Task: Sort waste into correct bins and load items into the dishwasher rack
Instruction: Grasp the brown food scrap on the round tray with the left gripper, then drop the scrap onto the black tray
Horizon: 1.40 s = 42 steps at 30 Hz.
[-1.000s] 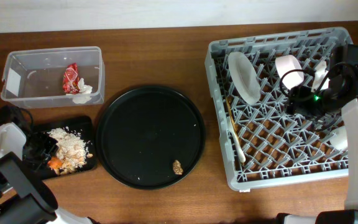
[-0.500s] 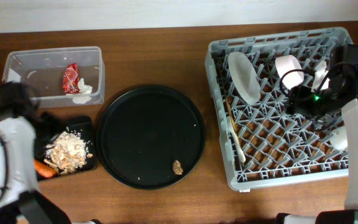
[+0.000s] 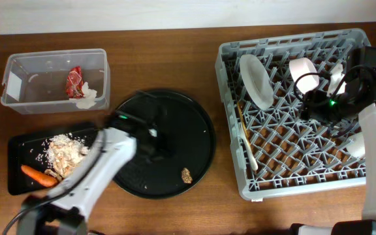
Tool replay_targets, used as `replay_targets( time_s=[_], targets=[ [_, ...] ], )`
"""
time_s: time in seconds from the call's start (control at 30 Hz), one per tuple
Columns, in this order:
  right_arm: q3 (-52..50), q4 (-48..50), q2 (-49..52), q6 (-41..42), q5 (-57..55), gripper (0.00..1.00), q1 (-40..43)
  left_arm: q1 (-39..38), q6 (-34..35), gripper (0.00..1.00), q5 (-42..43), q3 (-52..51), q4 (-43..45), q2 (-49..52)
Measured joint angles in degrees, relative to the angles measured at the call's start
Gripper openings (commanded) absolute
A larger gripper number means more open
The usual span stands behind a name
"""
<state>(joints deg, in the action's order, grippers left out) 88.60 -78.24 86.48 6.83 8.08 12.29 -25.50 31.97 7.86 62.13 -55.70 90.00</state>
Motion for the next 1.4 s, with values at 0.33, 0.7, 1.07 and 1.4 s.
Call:
replay_targets(
  time_s=[0.33, 0.7, 1.07, 1.4],
  targets=[
    [0.00, 0.02, 0.00, 0.02, 0.00, 0.75, 0.00, -14.29, 15.30, 0.89, 5.25, -1.66, 8.57, 11.61],
    [0.00, 0.00, 0.00, -0.02, 0.02, 0.75, 0.00, -14.95, 20.92, 0.25, 2.97, -1.68, 9.70, 13.55],
    [0.00, 0.00, 0.00, -0.02, 0.00, 0.75, 0.00, -7.10, 16.57, 0.08, 2.40, -1.42, 6.19, 13.44],
    [0.00, 0.00, 0.00, -0.02, 0.02, 0.75, 0.00, 26.34, 7.34, 0.09, -5.77, -0.17, -0.28, -2.25]
  ],
)
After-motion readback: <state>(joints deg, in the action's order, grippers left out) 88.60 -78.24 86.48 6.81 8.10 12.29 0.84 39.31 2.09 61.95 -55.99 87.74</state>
